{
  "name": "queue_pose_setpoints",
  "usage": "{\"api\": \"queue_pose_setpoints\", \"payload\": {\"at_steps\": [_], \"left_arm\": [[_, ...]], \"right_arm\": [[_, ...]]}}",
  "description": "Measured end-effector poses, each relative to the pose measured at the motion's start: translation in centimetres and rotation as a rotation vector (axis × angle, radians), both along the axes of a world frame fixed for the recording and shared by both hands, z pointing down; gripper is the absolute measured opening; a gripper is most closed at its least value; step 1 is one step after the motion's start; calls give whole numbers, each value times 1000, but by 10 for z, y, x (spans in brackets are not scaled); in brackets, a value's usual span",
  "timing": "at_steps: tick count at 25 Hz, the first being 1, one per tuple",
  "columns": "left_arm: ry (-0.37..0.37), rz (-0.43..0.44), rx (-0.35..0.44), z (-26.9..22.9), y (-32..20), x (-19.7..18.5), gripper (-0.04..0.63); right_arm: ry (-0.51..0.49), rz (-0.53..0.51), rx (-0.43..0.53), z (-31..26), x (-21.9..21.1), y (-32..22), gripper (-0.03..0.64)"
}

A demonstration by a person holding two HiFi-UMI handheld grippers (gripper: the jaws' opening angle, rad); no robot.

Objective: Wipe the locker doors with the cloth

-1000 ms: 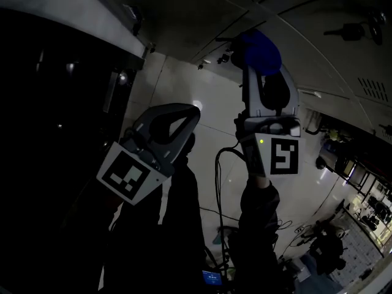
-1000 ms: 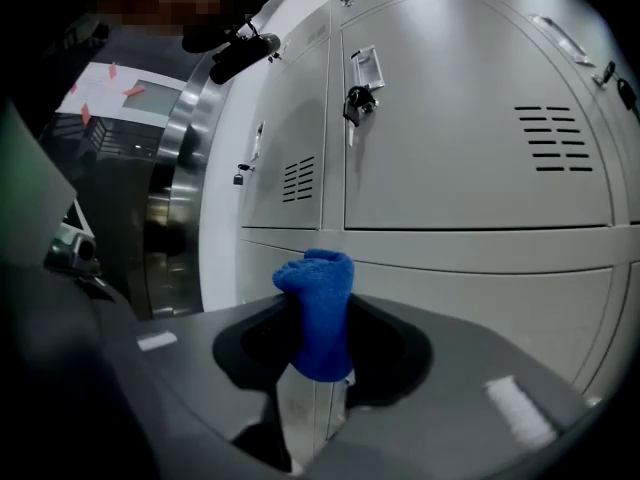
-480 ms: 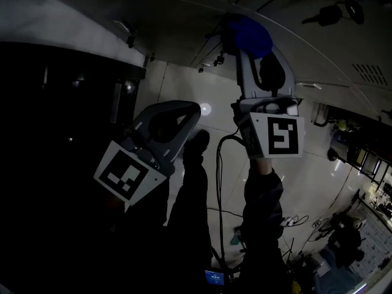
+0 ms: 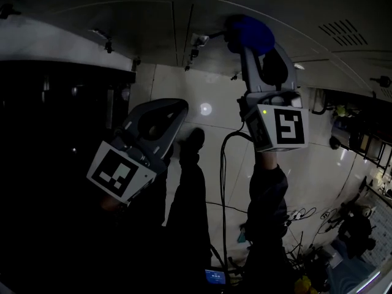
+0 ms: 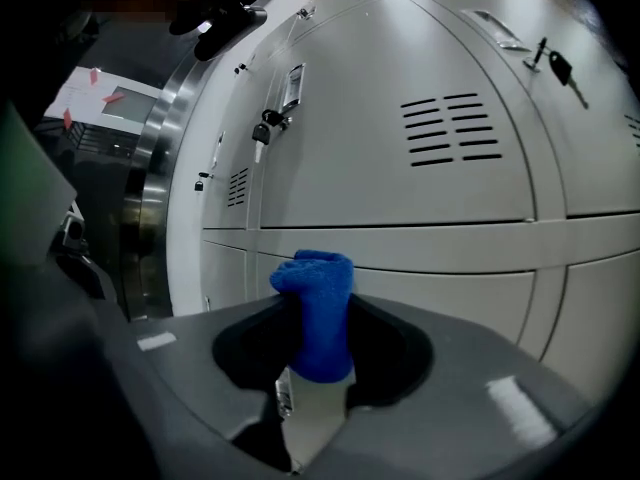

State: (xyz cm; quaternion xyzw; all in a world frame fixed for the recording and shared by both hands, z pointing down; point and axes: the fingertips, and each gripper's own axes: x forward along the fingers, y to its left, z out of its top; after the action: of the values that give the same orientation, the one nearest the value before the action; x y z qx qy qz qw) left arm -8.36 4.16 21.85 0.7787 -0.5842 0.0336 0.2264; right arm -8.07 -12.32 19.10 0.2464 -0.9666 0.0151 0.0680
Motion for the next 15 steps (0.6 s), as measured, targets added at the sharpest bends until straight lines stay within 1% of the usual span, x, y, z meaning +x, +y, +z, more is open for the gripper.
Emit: {"api": "queue_pose_setpoints", "payload": {"at_steps": [2,6,9,12,15], "left_arm": [[-39,18,19,3,-2,2,-20],[-56,41,12,5,-8,10,-20],[-61,53,9,4,-10,19,-20],[-59,67,1,7,-12,28,-20],[-48,63,-8,11,-15,29,-20]], "right_arm": [[3,22,0,3,19,-11,130],[0,86,-13,11,57,-31,130],[-30,133,-66,13,85,-46,130],[-38,175,-77,14,108,-58,130],[-53,209,-100,17,124,-67,130]]}}
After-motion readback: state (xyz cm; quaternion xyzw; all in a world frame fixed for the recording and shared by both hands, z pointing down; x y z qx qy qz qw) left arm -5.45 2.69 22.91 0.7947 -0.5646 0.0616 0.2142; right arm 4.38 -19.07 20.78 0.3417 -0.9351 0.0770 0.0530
